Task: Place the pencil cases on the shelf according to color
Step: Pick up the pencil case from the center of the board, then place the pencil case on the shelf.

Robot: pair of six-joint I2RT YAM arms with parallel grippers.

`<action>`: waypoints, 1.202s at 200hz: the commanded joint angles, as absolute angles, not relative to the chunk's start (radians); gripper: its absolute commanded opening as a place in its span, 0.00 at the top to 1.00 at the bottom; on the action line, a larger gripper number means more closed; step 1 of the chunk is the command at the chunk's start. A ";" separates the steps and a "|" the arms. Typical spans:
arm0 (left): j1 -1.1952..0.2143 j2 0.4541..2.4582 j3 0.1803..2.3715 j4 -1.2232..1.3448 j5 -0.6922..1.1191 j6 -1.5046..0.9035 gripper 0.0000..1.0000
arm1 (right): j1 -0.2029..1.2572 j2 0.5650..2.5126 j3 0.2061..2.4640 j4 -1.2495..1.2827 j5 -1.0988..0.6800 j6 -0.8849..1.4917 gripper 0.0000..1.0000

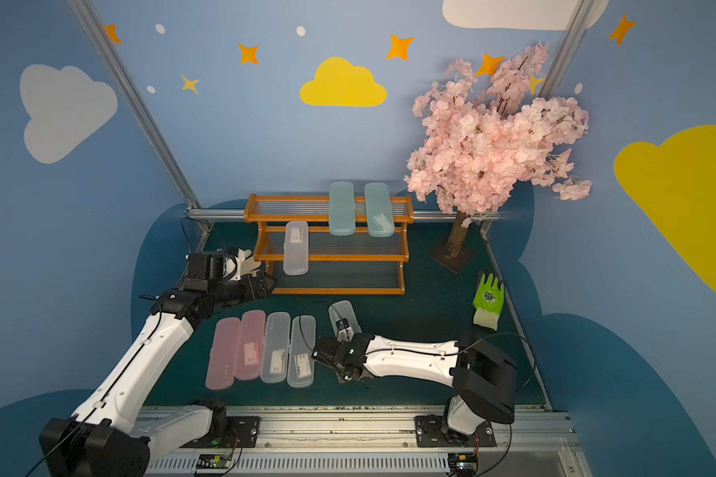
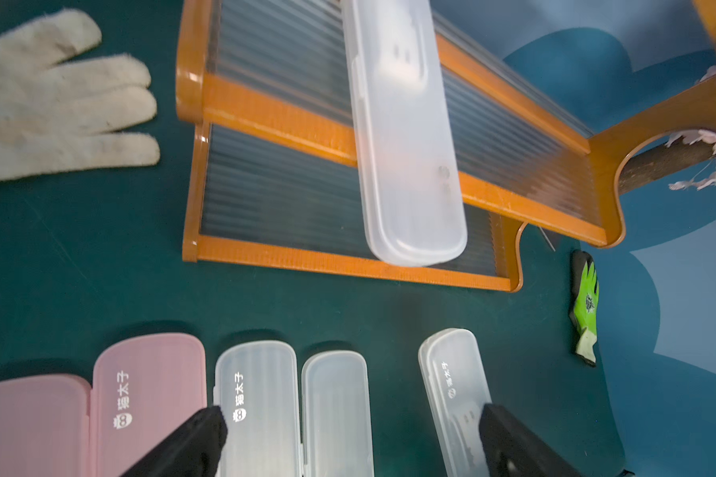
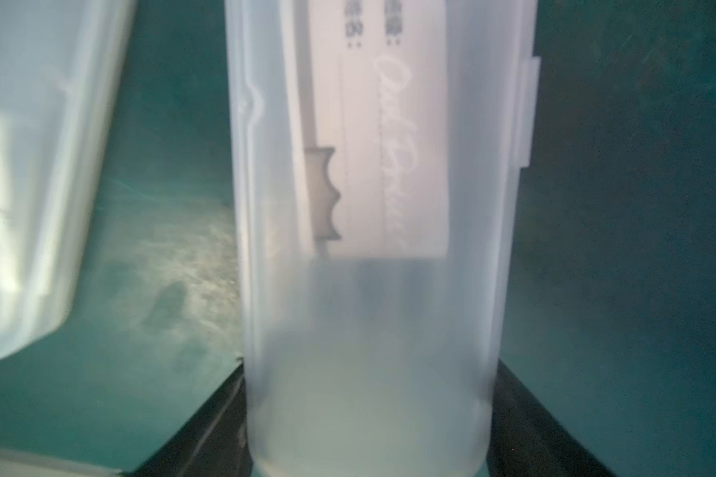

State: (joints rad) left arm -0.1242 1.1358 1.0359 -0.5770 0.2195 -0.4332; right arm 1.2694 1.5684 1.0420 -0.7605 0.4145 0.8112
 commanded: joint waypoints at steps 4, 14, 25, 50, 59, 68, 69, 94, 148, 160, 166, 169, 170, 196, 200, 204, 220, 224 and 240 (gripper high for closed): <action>-0.111 1.156 1.100 -0.541 0.190 -0.418 0.00 | 1.249 1.503 1.145 -0.861 0.504 0.803 0.45; -0.105 1.163 1.107 -0.532 0.189 -0.416 0.00 | 1.239 1.500 1.177 -0.863 0.516 0.787 0.46; -0.096 1.168 1.103 -0.522 0.189 -0.415 0.00 | 1.231 1.503 1.215 -0.863 0.550 0.787 0.46; -0.079 1.170 1.084 -0.510 0.195 -0.413 0.00 | 1.186 1.537 1.316 -0.862 0.566 0.738 0.46; -0.075 1.169 1.079 -0.511 0.198 -0.413 0.00 | 1.157 1.559 1.357 -0.856 0.546 0.722 0.46; -0.074 1.168 1.076 -0.510 0.205 -0.411 0.00 | 1.132 1.585 1.390 -0.839 0.523 0.693 0.46; -0.074 1.168 1.076 -0.509 0.207 -0.411 0.00 | 1.130 1.589 1.394 -0.838 0.519 0.690 0.46; -0.072 1.158 1.060 -0.491 0.227 -0.410 0.00 | 1.083 1.690 1.515 -0.811 0.477 0.641 0.46; -0.071 1.155 1.071 -0.508 0.265 -0.397 0.00 | 1.004 1.901 1.770 -0.829 0.398 0.611 0.46; -0.071 1.151 1.070 -0.507 0.270 -0.397 0.00 | 0.991 1.933 1.810 -0.828 0.402 0.608 0.46; -0.071 1.150 1.068 -0.505 0.273 -0.399 0.00 | 0.983 1.949 1.827 -0.829 0.402 0.604 0.46; -0.070 1.150 1.068 -0.503 0.275 -0.399 0.00 | 0.979 1.957 1.837 -0.829 0.401 0.603 0.46; -0.070 1.150 1.068 -0.504 0.277 -0.399 0.00 | 0.978 1.960 1.841 -0.829 0.401 0.602 0.46; -0.071 1.151 1.066 -0.509 0.280 -0.400 0.00 | 0.958 2.031 1.917 -0.838 0.416 0.589 0.45; -0.071 1.153 1.066 -0.510 0.281 -0.400 0.00 | 0.955 2.043 1.932 -0.843 0.417 0.589 0.46; -0.070 1.154 1.067 -0.511 0.280 -0.402 0.00 | 0.952 2.055 1.945 -0.848 0.417 0.589 0.45; -0.069 1.155 1.066 -0.509 0.291 -0.405 0.00 | 0.940 2.096 1.997 -0.865 0.416 0.593 0.46; -0.069 1.156 1.065 -0.507 0.296 -0.406 0.00 | 0.936 2.105 2.008 -0.869 0.414 0.594 0.46; -0.070 1.155 1.063 -0.504 0.304 -0.410 0.00 | 0.925 2.136 2.052 -0.874 0.406 0.594 0.46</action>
State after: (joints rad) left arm -0.0738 1.1667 1.0683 -0.5148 0.2741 -0.4149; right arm 0.9394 2.0995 1.9808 -0.8433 0.3996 0.6006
